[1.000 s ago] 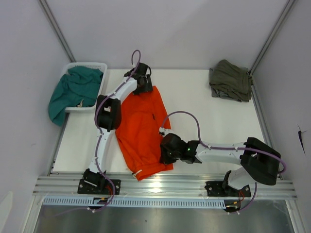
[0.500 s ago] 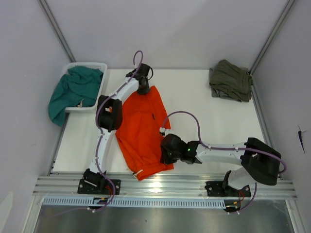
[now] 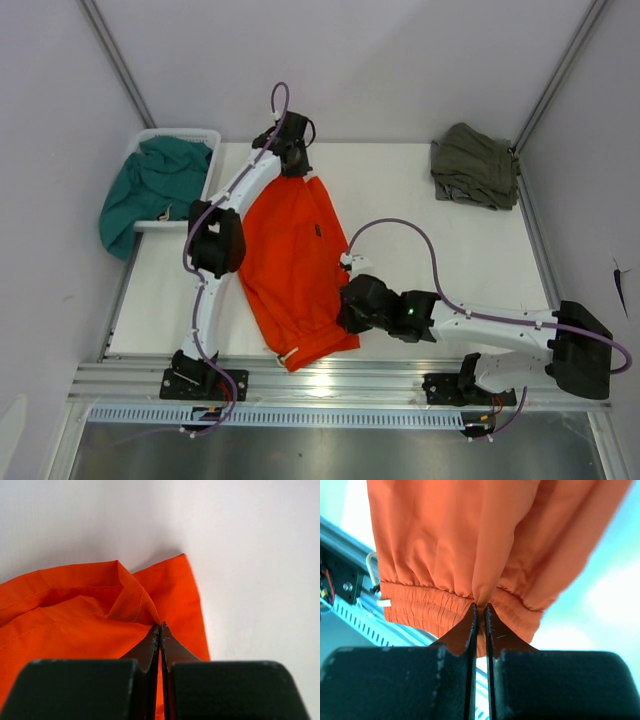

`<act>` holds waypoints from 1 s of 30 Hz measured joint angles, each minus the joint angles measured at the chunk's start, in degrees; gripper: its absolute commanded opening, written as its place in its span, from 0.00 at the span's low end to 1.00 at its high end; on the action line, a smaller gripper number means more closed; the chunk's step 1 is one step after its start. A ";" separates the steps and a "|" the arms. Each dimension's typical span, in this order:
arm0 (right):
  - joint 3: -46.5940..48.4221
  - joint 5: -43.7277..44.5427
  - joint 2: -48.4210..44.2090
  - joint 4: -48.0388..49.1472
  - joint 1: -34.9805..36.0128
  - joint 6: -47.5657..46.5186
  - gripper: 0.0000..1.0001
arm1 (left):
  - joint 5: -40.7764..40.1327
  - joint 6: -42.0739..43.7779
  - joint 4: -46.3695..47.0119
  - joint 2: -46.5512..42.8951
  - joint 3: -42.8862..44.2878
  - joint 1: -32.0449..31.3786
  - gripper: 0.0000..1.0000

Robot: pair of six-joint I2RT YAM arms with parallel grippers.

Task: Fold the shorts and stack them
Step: Fold the shorts

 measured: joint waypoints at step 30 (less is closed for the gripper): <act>-4.83 16.15 9.40 -5.49 3.76 20.00 0.01 | 6.71 -0.81 11.82 7.74 3.85 -8.24 0.55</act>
